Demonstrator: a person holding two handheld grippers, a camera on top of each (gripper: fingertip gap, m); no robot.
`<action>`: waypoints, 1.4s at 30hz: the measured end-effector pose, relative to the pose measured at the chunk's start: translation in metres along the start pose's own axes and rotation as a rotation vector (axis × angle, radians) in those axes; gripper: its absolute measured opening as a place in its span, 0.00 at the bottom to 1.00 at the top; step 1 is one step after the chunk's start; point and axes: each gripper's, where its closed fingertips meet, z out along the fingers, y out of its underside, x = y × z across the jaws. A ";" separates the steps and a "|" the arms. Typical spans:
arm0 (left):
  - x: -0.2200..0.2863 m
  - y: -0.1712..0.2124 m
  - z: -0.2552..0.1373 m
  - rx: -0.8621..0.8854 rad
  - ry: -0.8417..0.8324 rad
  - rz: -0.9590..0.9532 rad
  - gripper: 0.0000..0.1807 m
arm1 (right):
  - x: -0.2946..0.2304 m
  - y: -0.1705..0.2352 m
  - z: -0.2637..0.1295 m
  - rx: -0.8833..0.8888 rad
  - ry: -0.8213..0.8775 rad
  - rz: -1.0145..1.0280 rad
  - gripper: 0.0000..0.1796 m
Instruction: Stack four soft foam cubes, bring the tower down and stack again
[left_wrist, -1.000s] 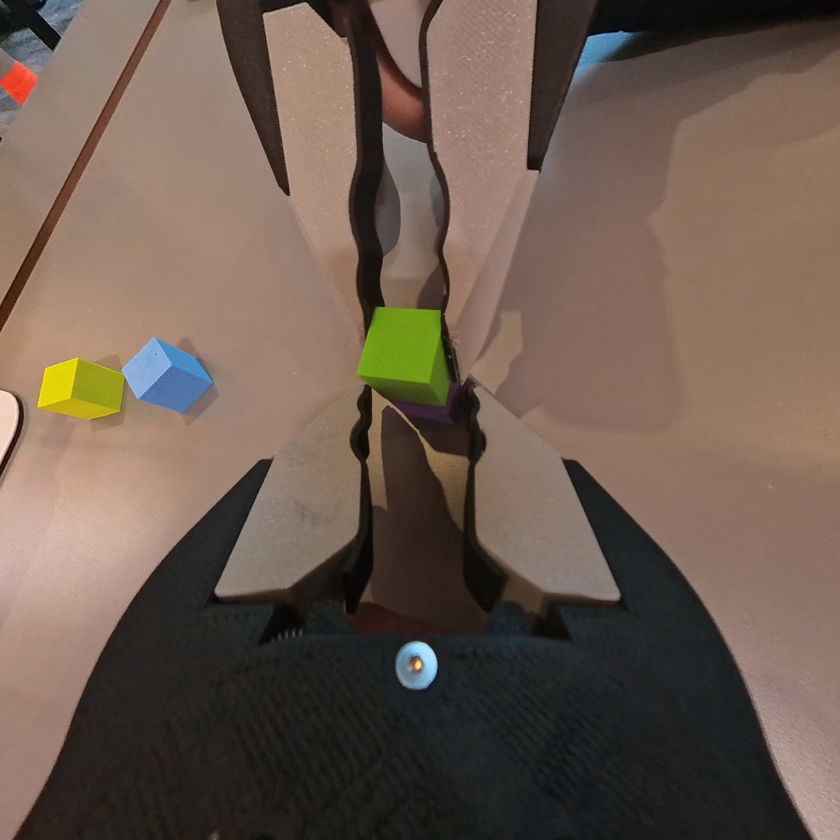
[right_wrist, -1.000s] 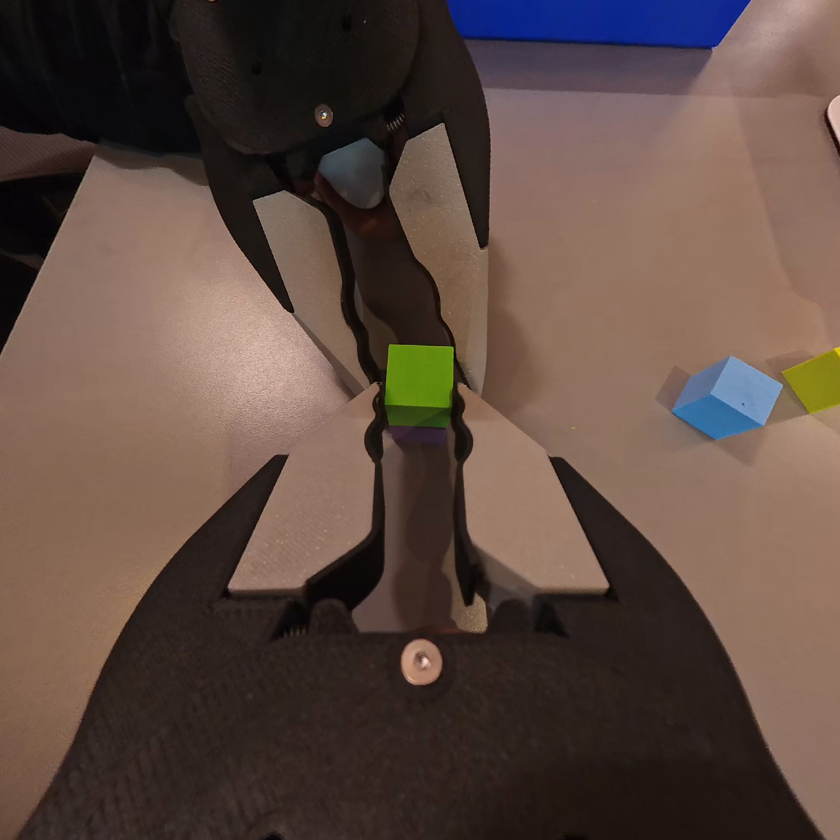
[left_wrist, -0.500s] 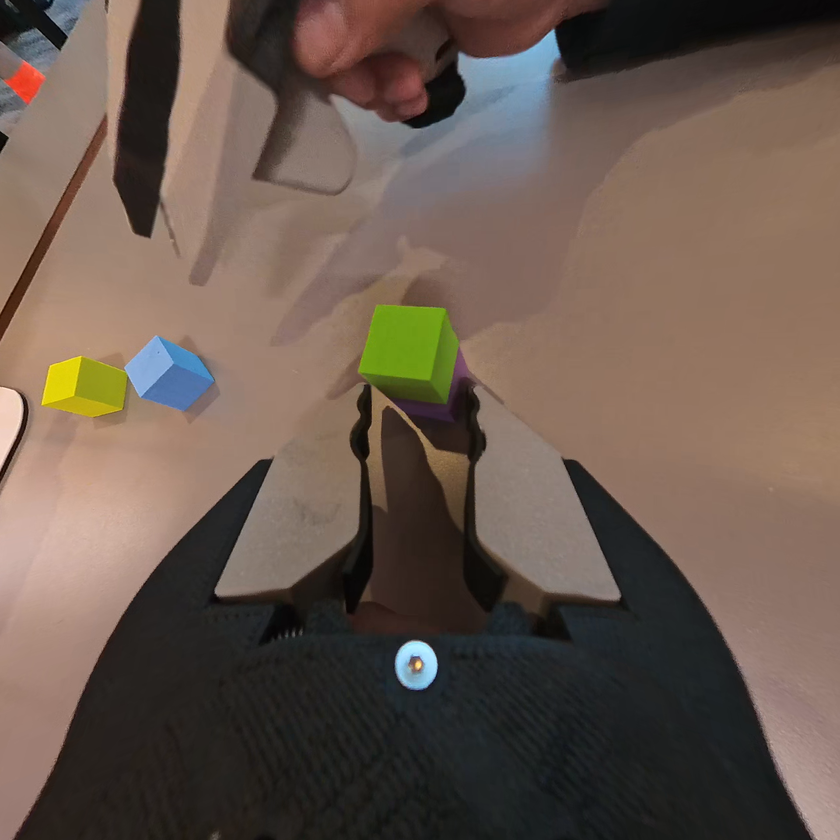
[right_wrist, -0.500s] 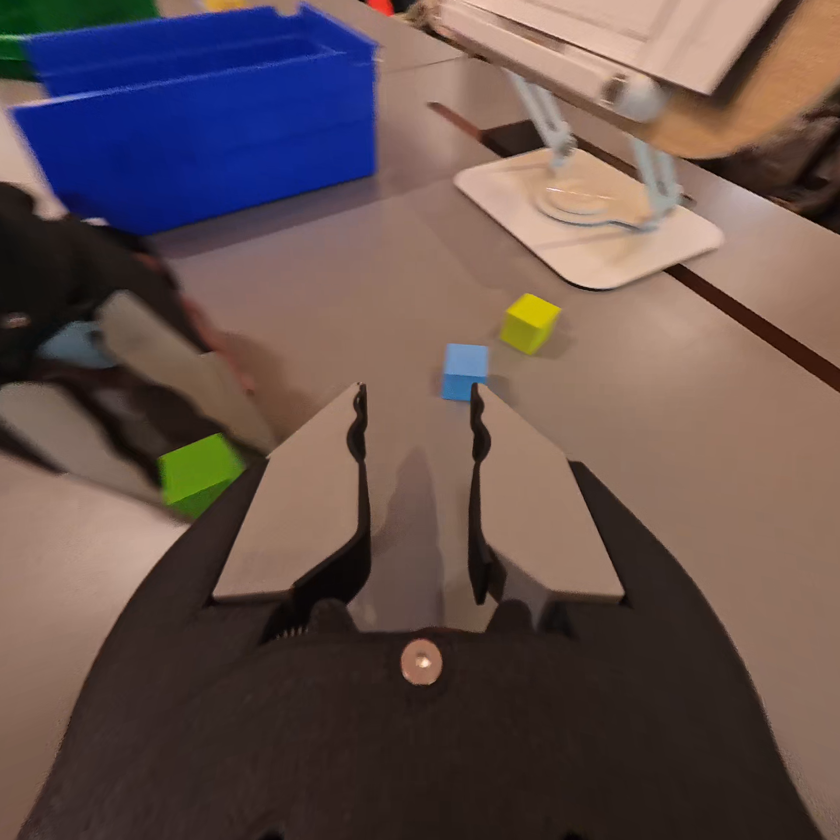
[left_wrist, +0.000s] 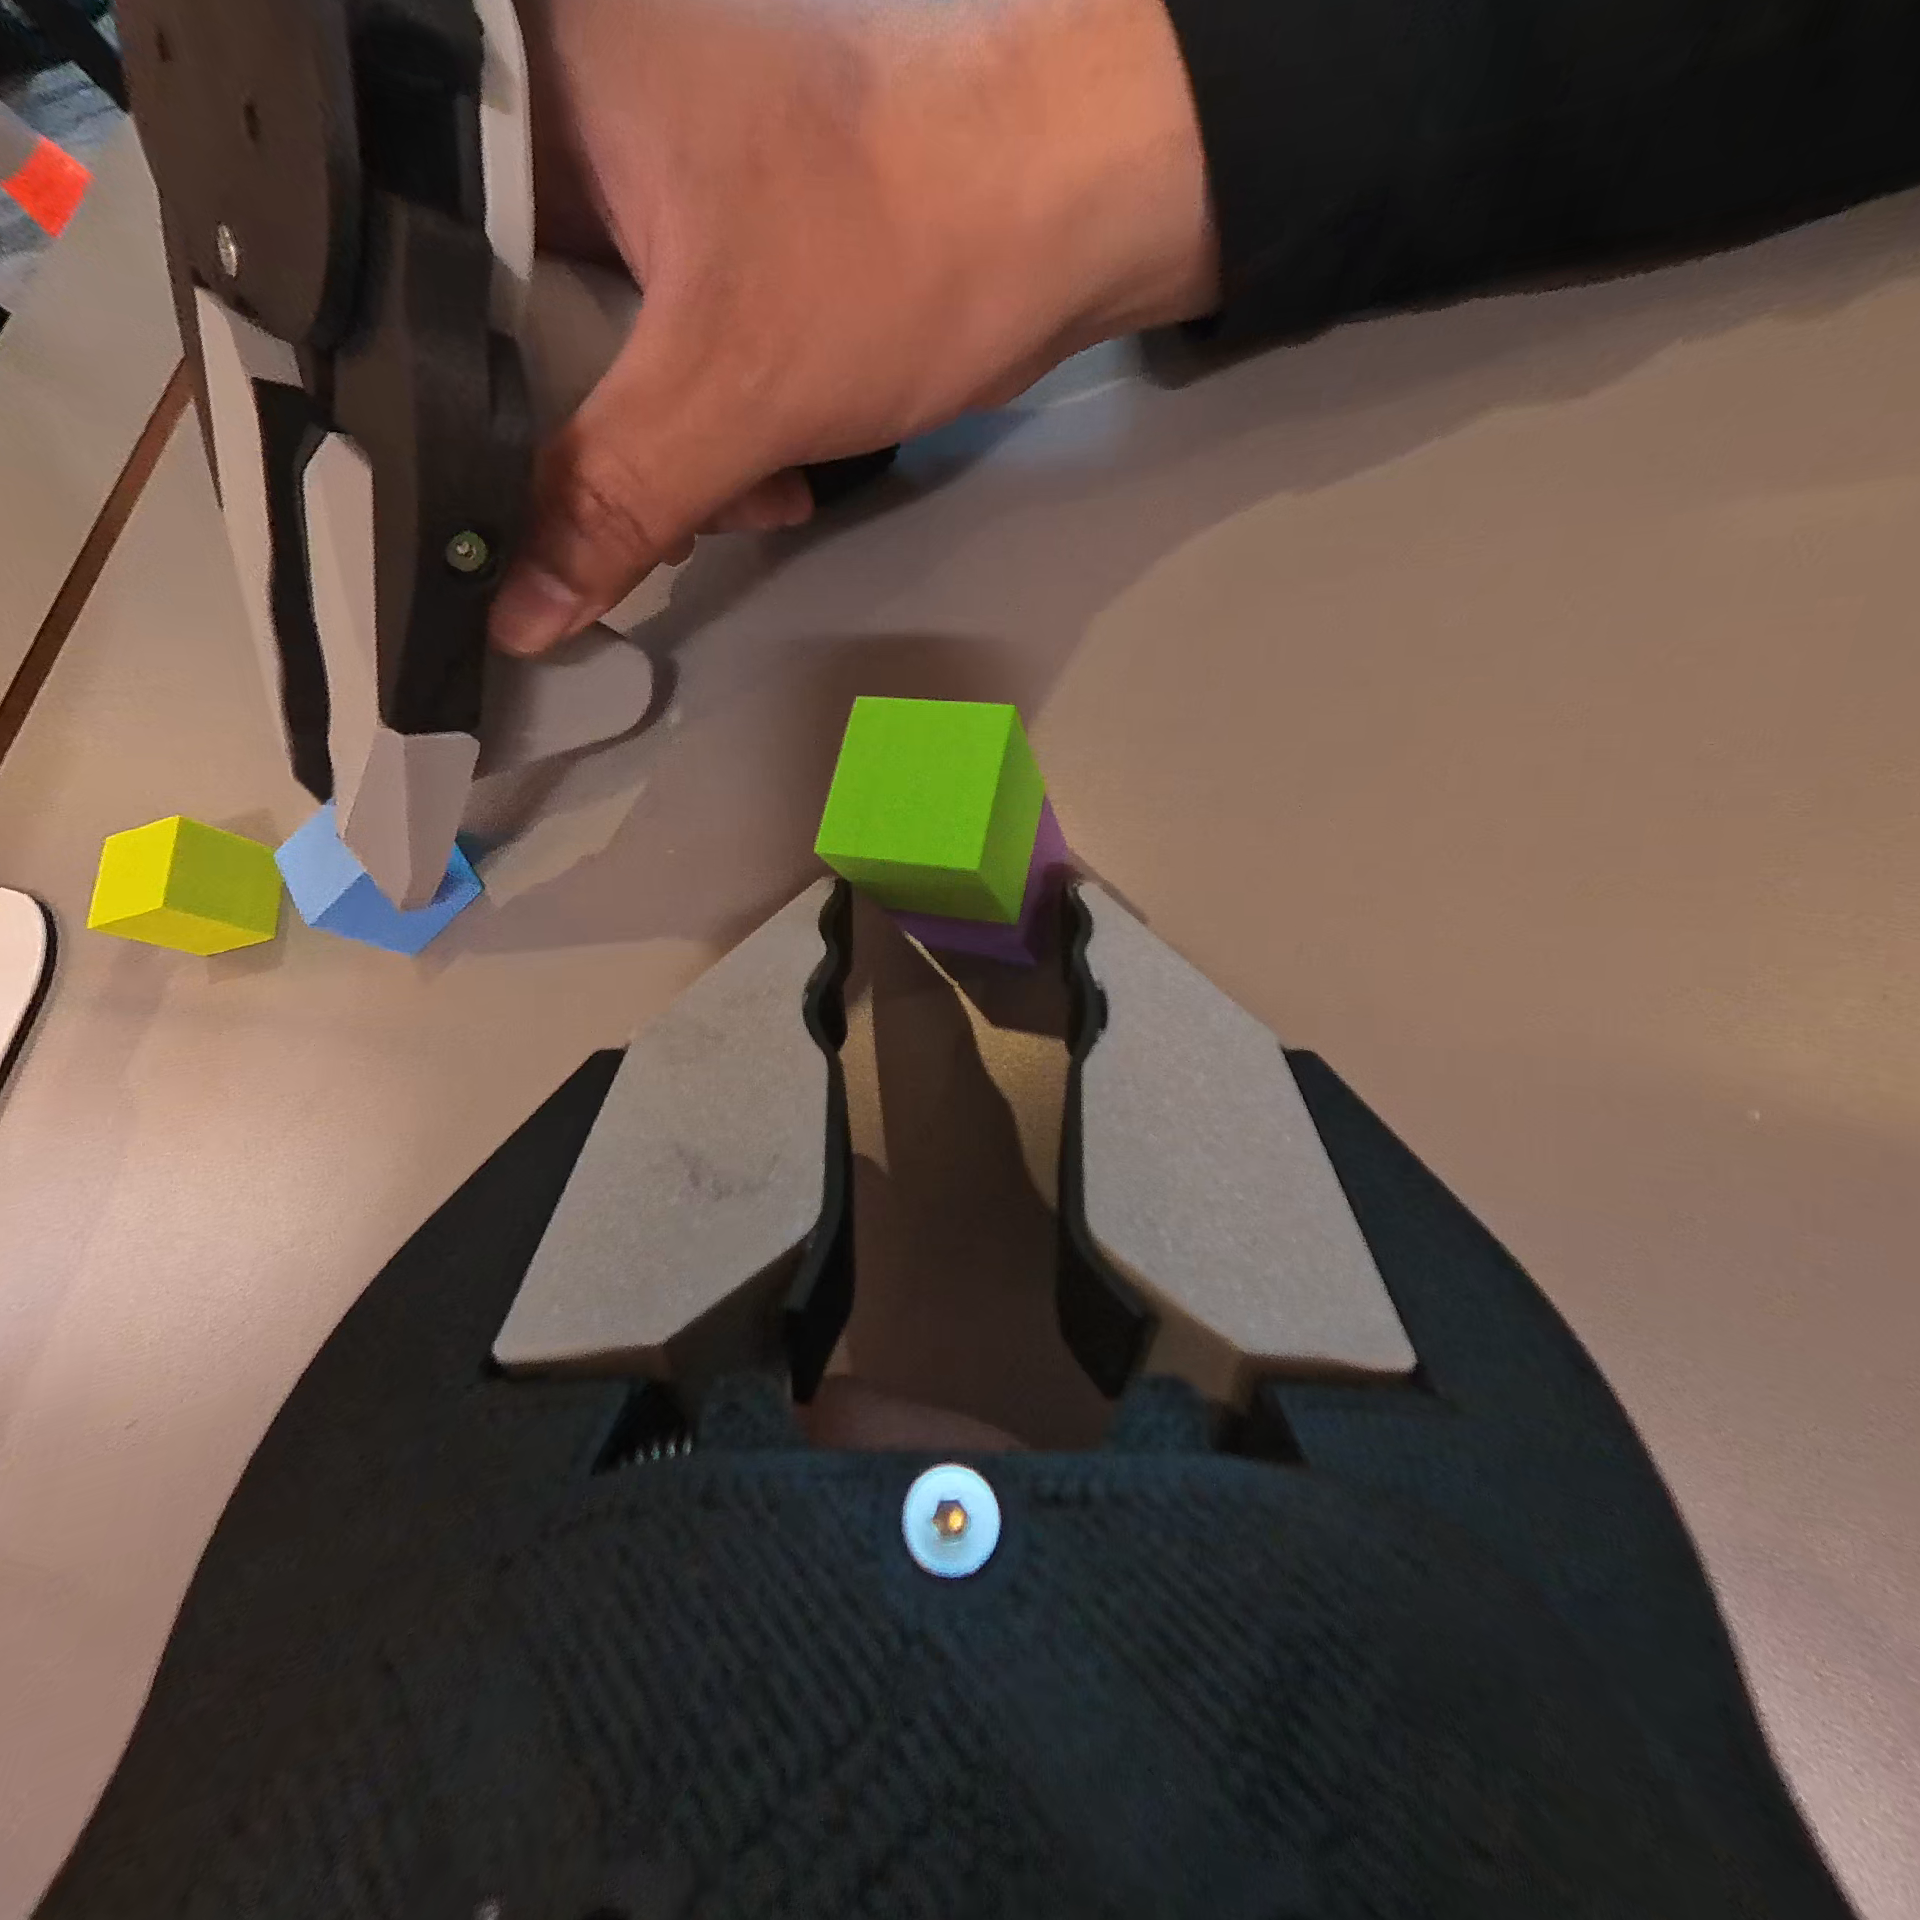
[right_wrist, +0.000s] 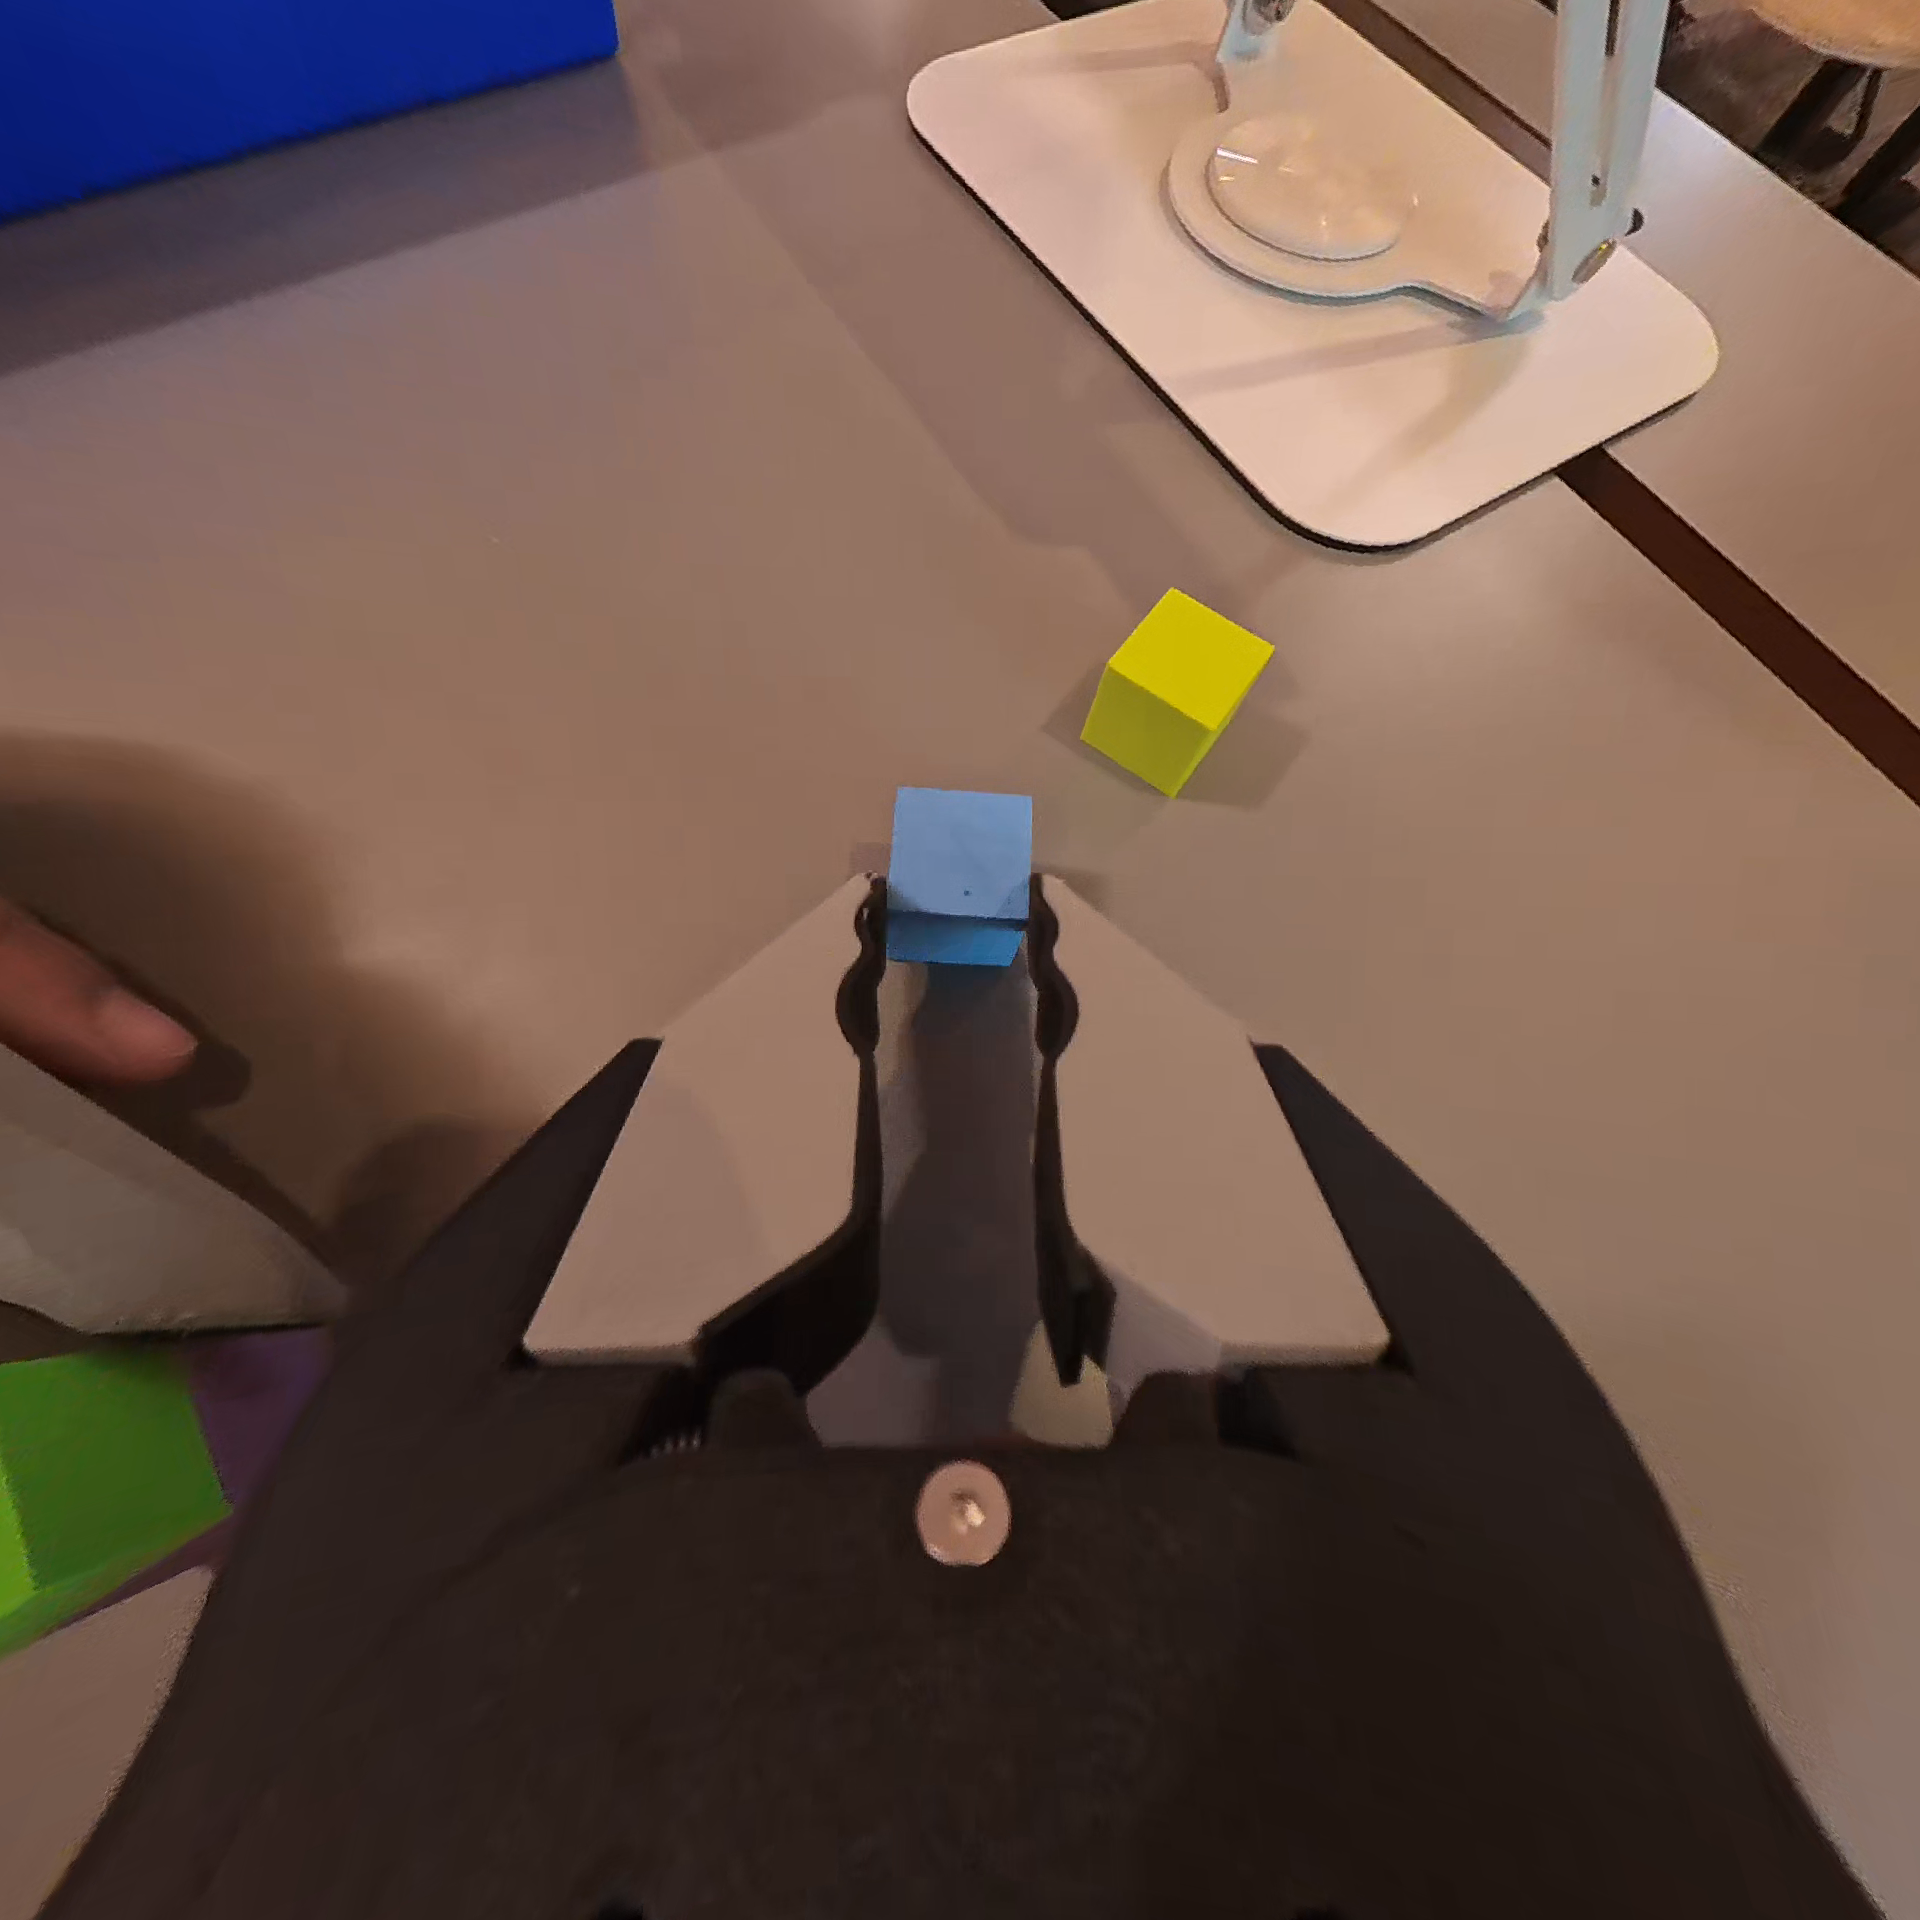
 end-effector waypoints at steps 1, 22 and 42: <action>0.000 0.000 0.000 0.000 0.000 -0.001 0.21 | -0.001 -0.001 0.000 0.005 -0.010 -0.001 0.14; 0.001 0.000 0.000 -0.001 0.001 0.001 0.20 | -0.100 -0.005 -0.121 0.095 -0.389 -0.215 0.13; 0.001 0.000 0.000 -0.001 0.002 0.003 0.20 | -0.110 0.011 -0.113 0.015 -0.407 -0.292 0.13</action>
